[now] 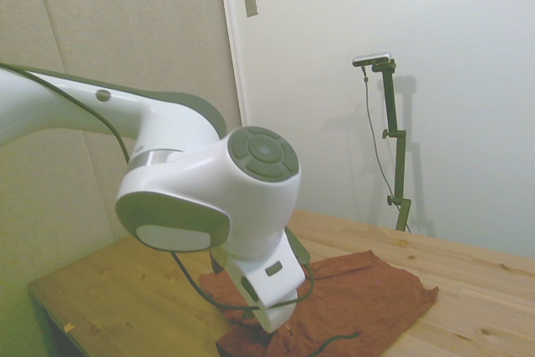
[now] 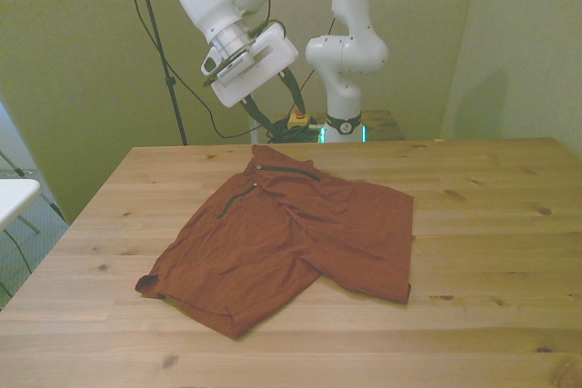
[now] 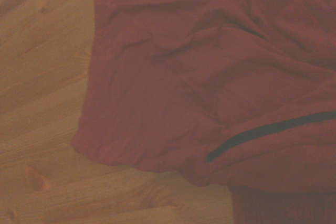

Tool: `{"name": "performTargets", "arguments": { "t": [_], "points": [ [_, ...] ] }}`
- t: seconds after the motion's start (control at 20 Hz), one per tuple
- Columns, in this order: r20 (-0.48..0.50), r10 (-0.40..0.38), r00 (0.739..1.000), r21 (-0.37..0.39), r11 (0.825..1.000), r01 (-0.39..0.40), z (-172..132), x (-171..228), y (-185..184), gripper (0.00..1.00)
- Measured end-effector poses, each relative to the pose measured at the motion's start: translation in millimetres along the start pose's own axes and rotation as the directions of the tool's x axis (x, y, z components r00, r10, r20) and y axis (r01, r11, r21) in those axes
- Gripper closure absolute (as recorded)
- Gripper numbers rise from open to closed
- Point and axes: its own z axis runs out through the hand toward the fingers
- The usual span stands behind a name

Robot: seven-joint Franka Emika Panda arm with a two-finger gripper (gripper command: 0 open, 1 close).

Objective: Fold the shorts

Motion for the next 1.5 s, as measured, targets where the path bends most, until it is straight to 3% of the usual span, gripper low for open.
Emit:
{"name": "performTargets", "arguments": {
  "t": [0.2,0.4,0.7,0.85,0.95,1.15,1.3,1.5],
  "points": [
    [-0.009,0.005,1.000,-0.041,0.999,-0.006,29.5,15.9,-5.1,0.00],
    [-0.033,-0.101,0.994,-0.098,0.990,0.098,70.5,-9.0,-47.6,0.00],
    [-0.054,-0.214,0.975,-0.187,0.962,0.200,115.8,-65.4,-97.6,0.00],
    [-0.141,-0.266,0.954,-0.302,0.929,0.215,143.6,-75.5,-117.3,0.00],
    [-0.193,-0.329,0.924,-0.376,0.895,0.240,165.4,-89.8,-130.8,0.00],
    [-0.263,-0.503,0.823,-0.522,0.792,0.317,181.0,-145.1,-160.0,0.00],
    [-0.294,-0.628,0.720,-0.619,0.699,0.357,180.0,-183.7,-167.8,0.00],
    [-0.277,-0.773,0.571,-0.751,0.545,0.374,191.6,-193.8,-162.3,0.00]
  ]
}}
